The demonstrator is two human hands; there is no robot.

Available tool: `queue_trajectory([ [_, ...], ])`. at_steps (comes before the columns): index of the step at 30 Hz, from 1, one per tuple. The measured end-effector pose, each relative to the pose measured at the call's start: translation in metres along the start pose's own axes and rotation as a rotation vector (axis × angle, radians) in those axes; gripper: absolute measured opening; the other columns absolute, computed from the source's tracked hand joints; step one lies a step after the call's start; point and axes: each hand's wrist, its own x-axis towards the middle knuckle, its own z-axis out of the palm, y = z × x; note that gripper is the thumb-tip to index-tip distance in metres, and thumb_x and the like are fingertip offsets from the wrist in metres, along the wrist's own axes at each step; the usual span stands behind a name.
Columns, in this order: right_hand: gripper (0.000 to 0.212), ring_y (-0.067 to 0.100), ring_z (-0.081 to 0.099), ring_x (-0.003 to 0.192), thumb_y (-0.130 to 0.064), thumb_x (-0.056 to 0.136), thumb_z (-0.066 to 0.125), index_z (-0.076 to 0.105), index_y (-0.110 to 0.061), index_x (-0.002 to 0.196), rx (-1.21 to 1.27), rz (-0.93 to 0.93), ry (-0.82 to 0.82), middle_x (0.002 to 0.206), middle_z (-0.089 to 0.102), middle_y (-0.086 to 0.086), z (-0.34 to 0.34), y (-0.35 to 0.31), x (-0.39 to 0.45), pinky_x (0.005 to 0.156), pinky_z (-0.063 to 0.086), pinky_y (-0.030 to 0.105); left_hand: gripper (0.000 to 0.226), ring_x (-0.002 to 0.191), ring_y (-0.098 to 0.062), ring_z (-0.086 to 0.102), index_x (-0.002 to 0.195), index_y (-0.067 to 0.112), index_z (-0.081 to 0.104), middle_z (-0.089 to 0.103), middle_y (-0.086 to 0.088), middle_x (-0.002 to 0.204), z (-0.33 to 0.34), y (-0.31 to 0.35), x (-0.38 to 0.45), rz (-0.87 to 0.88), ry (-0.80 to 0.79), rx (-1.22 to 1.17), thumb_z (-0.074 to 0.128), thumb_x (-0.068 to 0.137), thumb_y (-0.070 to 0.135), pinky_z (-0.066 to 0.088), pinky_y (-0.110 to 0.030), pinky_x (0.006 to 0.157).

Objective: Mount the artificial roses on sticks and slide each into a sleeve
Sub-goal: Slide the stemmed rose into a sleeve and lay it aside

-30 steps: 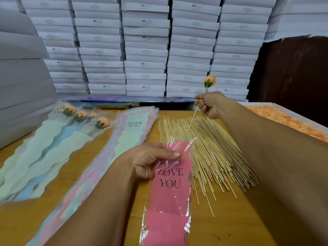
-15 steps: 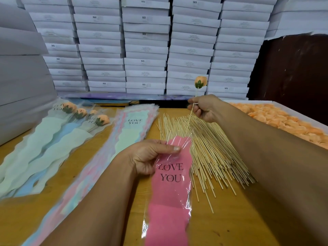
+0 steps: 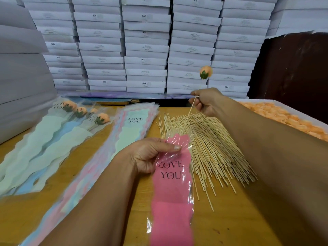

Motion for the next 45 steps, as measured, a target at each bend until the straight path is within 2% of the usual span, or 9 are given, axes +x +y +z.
queue_trajectory([
  [7,0.018,0.003,0.043,0.033,-0.007,0.105,0.044,0.061,-0.005,0.112,0.032,-0.034,0.090,0.085,0.065,0.011,-0.011,-0.017,0.007,0.036,0.037,0.013,0.017,0.076,-0.029,0.074,0.095,-0.006,0.071,0.071,-0.022,0.088,-0.002,0.000,0.001,-0.006,-0.021,-0.008,0.070,0.078,-0.002,0.060,-0.042,0.080],
  [15,0.019,0.002,0.042,0.033,-0.007,0.105,0.043,0.059,-0.007,0.096,0.024,0.013,0.048,0.082,0.062,0.010,-0.011,-0.010,0.003,0.035,0.035,0.012,0.020,0.075,-0.028,0.074,0.096,-0.006,0.070,0.071,-0.022,0.089,-0.002,0.000,0.002,-0.021,-0.018,0.014,0.070,0.078,0.001,0.057,-0.042,0.084],
  [20,0.018,0.003,0.042,0.031,-0.006,0.106,0.042,0.060,-0.006,0.107,0.038,0.003,0.095,0.085,0.064,0.012,-0.014,-0.010,0.005,0.035,0.036,0.012,0.019,0.074,-0.027,0.074,0.094,-0.006,0.070,0.072,-0.020,0.086,-0.002,0.000,0.002,-0.011,-0.016,0.002,0.071,0.077,0.000,0.058,-0.041,0.082],
  [26,0.017,0.003,0.043,0.033,-0.007,0.105,0.044,0.060,-0.007,0.097,0.020,0.023,0.037,0.082,0.063,0.010,-0.009,-0.011,-0.001,0.035,0.035,0.012,0.025,0.075,-0.027,0.075,0.089,-0.003,0.074,0.073,-0.019,0.084,-0.002,0.000,0.002,-0.007,-0.060,-0.014,0.081,0.066,0.002,0.063,-0.039,0.074],
  [31,0.017,0.003,0.043,0.036,-0.008,0.105,0.045,0.061,-0.008,0.099,0.008,0.021,0.032,0.078,0.062,0.009,-0.004,-0.008,-0.003,0.035,0.035,0.013,0.028,0.078,-0.027,0.075,0.097,-0.003,0.075,0.074,-0.019,0.090,-0.004,-0.001,0.002,0.010,-0.049,-0.065,0.080,0.069,0.002,0.062,-0.039,0.078],
  [36,0.017,0.003,0.043,0.036,-0.009,0.105,0.045,0.062,-0.008,0.102,0.007,0.020,0.039,0.072,0.062,0.008,-0.003,-0.006,-0.002,0.036,0.036,0.013,0.036,0.077,-0.027,0.074,0.103,-0.007,0.071,0.073,-0.020,0.093,-0.004,0.001,0.001,0.001,-0.017,-0.123,0.079,0.068,-0.002,0.063,-0.037,0.068],
  [39,0.018,0.002,0.044,0.037,-0.009,0.106,0.045,0.061,-0.008,0.100,0.005,0.017,0.035,0.074,0.062,0.008,-0.001,-0.004,-0.003,0.036,0.036,0.013,0.038,0.079,-0.026,0.072,0.106,-0.006,0.068,0.071,-0.019,0.096,-0.003,0.000,0.003,-0.007,0.008,-0.132,0.078,0.070,-0.003,0.062,-0.038,0.078],
  [42,0.018,0.003,0.044,0.039,-0.009,0.106,0.045,0.061,-0.008,0.098,0.009,0.024,0.031,0.076,0.062,0.010,0.001,-0.003,-0.003,0.037,0.037,0.012,0.022,0.083,-0.025,0.071,0.095,-0.003,0.073,0.072,-0.016,0.095,-0.004,0.000,0.006,-0.019,0.040,-0.148,0.075,0.073,-0.003,0.054,-0.038,0.090],
  [45,0.017,0.003,0.044,0.040,-0.008,0.105,0.046,0.061,-0.008,0.097,0.009,0.018,0.033,0.077,0.062,0.011,0.002,-0.003,-0.004,0.037,0.036,0.013,0.010,0.071,-0.020,0.073,0.074,0.003,0.078,0.075,-0.012,0.079,-0.003,0.000,0.007,-0.005,0.063,-0.124,0.068,0.076,0.002,0.059,-0.035,0.080],
])
